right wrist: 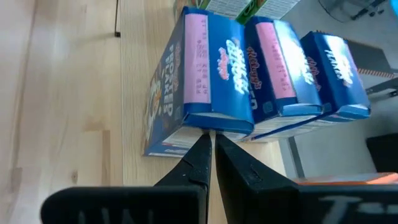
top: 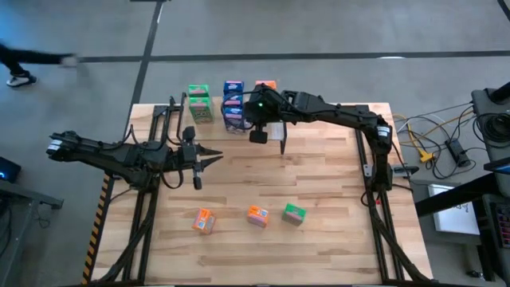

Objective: Stack cereal on shelf
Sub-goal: Put the blue cereal box on the shelf aligned with the other blue cereal boxes

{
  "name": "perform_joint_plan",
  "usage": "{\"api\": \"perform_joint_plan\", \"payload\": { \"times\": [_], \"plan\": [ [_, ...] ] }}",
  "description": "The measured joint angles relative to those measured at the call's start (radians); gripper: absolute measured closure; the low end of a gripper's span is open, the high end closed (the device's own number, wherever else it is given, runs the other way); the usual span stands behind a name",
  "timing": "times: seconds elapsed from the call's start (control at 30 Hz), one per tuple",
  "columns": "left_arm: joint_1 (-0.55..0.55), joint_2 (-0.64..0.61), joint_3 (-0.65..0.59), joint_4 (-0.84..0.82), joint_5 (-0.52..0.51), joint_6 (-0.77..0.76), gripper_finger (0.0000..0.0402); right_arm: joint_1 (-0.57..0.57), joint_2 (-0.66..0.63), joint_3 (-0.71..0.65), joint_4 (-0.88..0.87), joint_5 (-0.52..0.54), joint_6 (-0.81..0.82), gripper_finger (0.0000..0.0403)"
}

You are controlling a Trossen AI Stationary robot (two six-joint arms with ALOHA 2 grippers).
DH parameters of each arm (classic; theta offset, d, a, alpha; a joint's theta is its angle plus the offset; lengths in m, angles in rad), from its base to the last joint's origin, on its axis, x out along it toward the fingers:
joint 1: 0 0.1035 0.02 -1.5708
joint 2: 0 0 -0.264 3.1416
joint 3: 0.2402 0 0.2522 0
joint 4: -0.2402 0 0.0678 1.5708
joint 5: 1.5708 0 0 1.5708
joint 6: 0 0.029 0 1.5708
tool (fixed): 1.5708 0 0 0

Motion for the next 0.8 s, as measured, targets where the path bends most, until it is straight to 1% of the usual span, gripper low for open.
{"api": "perform_joint_plan", "payload": {
  "times": [0.27,0.7,0.8],
  "plan": [
    [0.0,0.0,0.0,0.008,0.0,0.007,0.0369,0.0,0.0,-0.04,0.083,0.0,-0.015,0.039],
    [0.0,0.0,0.0,0.01,0.0,0.007,0.0369,0.0,0.0,-0.041,0.093,0.008,-0.017,0.039],
    [0.0,0.0,0.0,0.01,0.0,0.006,0.0369,0.004,-0.019,-0.04,0.079,0.009,-0.002,0.039]
  ]
}}
